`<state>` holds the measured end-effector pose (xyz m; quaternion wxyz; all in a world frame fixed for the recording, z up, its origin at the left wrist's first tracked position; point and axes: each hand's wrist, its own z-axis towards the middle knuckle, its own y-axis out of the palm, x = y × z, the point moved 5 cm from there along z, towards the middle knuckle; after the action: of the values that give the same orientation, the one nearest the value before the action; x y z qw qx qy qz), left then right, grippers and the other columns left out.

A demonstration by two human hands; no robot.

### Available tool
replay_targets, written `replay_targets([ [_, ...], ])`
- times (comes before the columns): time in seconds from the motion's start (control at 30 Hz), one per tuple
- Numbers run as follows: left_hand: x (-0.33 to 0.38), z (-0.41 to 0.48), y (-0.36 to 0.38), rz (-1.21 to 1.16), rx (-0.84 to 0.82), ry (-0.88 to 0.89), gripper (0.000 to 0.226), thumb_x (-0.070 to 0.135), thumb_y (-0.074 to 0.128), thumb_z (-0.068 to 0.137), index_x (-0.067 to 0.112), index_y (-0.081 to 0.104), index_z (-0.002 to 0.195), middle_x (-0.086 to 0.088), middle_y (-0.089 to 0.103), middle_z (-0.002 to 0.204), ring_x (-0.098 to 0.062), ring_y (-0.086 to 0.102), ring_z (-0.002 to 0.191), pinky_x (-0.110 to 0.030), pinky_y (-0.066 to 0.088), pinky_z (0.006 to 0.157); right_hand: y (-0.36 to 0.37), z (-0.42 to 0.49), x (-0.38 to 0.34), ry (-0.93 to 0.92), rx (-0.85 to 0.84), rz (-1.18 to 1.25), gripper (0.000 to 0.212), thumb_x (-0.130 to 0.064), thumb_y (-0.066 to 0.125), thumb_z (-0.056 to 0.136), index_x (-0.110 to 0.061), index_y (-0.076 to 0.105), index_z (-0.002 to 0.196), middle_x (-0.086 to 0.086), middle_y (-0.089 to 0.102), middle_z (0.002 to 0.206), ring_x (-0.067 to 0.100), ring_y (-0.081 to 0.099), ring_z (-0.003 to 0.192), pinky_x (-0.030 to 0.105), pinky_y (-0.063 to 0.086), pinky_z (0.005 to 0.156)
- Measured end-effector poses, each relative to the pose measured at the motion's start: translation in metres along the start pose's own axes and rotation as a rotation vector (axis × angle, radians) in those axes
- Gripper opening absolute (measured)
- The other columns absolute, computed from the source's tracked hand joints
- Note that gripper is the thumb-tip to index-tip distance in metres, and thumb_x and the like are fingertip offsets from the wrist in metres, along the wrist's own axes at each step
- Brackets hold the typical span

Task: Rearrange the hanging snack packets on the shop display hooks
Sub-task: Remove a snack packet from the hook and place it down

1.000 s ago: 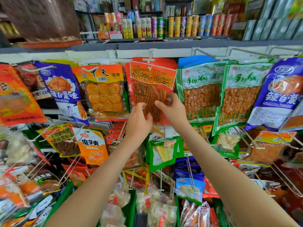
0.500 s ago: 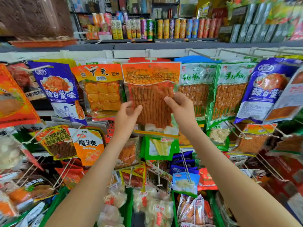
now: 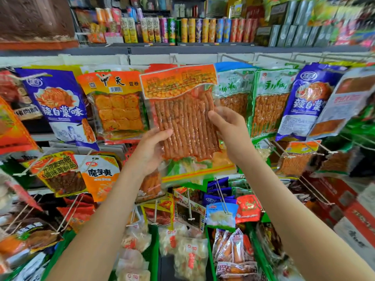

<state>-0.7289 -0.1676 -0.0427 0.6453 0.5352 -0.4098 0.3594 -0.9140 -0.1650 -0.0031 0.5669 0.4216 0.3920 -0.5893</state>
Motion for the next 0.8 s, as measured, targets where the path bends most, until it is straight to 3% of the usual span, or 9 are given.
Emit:
replay_targets([
  [0.07, 0.006, -0.005, 0.005, 0.028, -0.010, 0.003, 0.023, 0.007, 0.068, 0.071, 0.017, 0.070, 0.091, -0.003, 0.072, 0.091, -0.022, 0.066, 0.087, -0.044, 0.050, 0.085, 0.002, -0.004, -0.005, -0.025, -0.037, 0.017, 0.010, -0.022, 0.061, 0.088, -0.012, 0.060, 0.089, -0.018, 0.059, 0.064, -0.003, 0.054, 0.062, 0.016, 0.040, 0.063],
  [0.23, 0.013, -0.015, 0.002, 0.108, 0.022, -0.010, 0.039, 0.017, 0.068, 0.065, 0.012, 0.061, 0.104, -0.001, 0.073, 0.091, -0.020, 0.066, 0.090, -0.037, 0.050, 0.080, 0.017, -0.011, -0.006, 0.038, -0.184, 0.073, 0.005, -0.014, 0.061, 0.088, -0.013, 0.061, 0.083, -0.010, 0.066, 0.066, 0.006, 0.061, 0.062, 0.013, 0.042, 0.053],
  [0.4, 0.001, -0.030, -0.005, 0.208, 0.066, -0.104, 0.007, 0.009, 0.059, 0.089, 0.017, 0.059, 0.088, 0.011, 0.072, 0.071, -0.007, 0.067, 0.077, -0.024, 0.052, 0.067, 0.022, -0.020, 0.027, 0.162, -0.193, 0.134, 0.016, -0.016, 0.056, 0.091, -0.018, 0.057, 0.075, -0.008, 0.064, 0.068, 0.006, 0.060, 0.059, 0.016, 0.042, 0.049],
  [0.43, -0.002, -0.032, -0.004, 0.237, 0.077, -0.137, 0.003, 0.015, 0.061, 0.089, 0.015, 0.058, 0.091, 0.009, 0.072, 0.080, -0.007, 0.066, 0.085, -0.025, 0.050, 0.075, 0.019, -0.022, 0.038, 0.196, -0.175, 0.152, 0.018, -0.018, 0.057, 0.091, -0.019, 0.053, 0.073, -0.006, 0.061, 0.069, 0.010, 0.058, 0.061, 0.020, 0.041, 0.051],
  [0.5, -0.013, -0.032, -0.004, 0.363, 0.111, -0.189, 0.042, 0.030, 0.066, 0.085, 0.008, 0.054, 0.118, -0.004, 0.063, 0.119, -0.017, 0.055, 0.114, -0.038, 0.042, 0.098, 0.007, -0.022, 0.060, 0.212, -0.088, 0.005, 0.010, -0.026, 0.062, 0.087, -0.021, 0.054, 0.084, -0.002, 0.060, 0.082, 0.019, 0.059, 0.077, 0.030, 0.045, 0.063],
  [0.53, -0.020, -0.033, 0.001, 0.469, 0.094, -0.184, 0.049, 0.033, 0.064, 0.086, 0.007, 0.050, 0.126, -0.007, 0.058, 0.125, -0.021, 0.053, 0.117, -0.041, 0.040, 0.102, -0.002, -0.022, 0.068, 0.196, -0.028, -0.163, 0.021, -0.030, 0.066, 0.084, -0.019, 0.053, 0.097, 0.000, 0.060, 0.089, 0.021, 0.059, 0.085, 0.034, 0.047, 0.071],
  [0.63, -0.042, -0.032, 0.029, 0.933, -0.002, -0.062, 0.022, 0.033, 0.049, 0.095, 0.019, 0.058, 0.109, -0.003, 0.065, 0.091, -0.017, 0.061, 0.082, -0.022, 0.048, 0.076, -0.023, -0.032, 0.074, 0.104, 0.143, -0.561, 0.070, -0.044, 0.075, 0.071, -0.009, 0.040, 0.121, 0.007, 0.052, 0.106, 0.024, 0.053, 0.101, 0.037, 0.045, 0.085],
  [0.7, -0.058, -0.034, 0.064, 1.172, -0.077, 0.052, 0.019, 0.024, 0.046, 0.097, 0.015, 0.058, 0.108, -0.008, 0.061, 0.086, -0.023, 0.058, 0.078, -0.021, 0.035, 0.058, -0.025, -0.050, 0.074, 0.142, 0.002, -0.458, 0.093, -0.067, 0.068, 0.063, -0.015, 0.033, 0.132, 0.007, 0.043, 0.127, 0.024, 0.044, 0.120, 0.044, 0.040, 0.100],
  [0.8, -0.104, -0.035, 0.107, 1.289, -0.189, 0.048, 0.034, 0.013, 0.043, 0.096, 0.006, 0.048, 0.129, -0.014, 0.057, 0.121, -0.029, 0.056, 0.111, -0.022, 0.039, 0.082, -0.021, -0.081, 0.075, 0.335, -0.252, -0.032, 0.089, -0.059, 0.063, 0.067, -0.032, 0.017, 0.139, -0.008, 0.027, 0.143, 0.014, 0.025, 0.137, 0.043, 0.026, 0.113],
])
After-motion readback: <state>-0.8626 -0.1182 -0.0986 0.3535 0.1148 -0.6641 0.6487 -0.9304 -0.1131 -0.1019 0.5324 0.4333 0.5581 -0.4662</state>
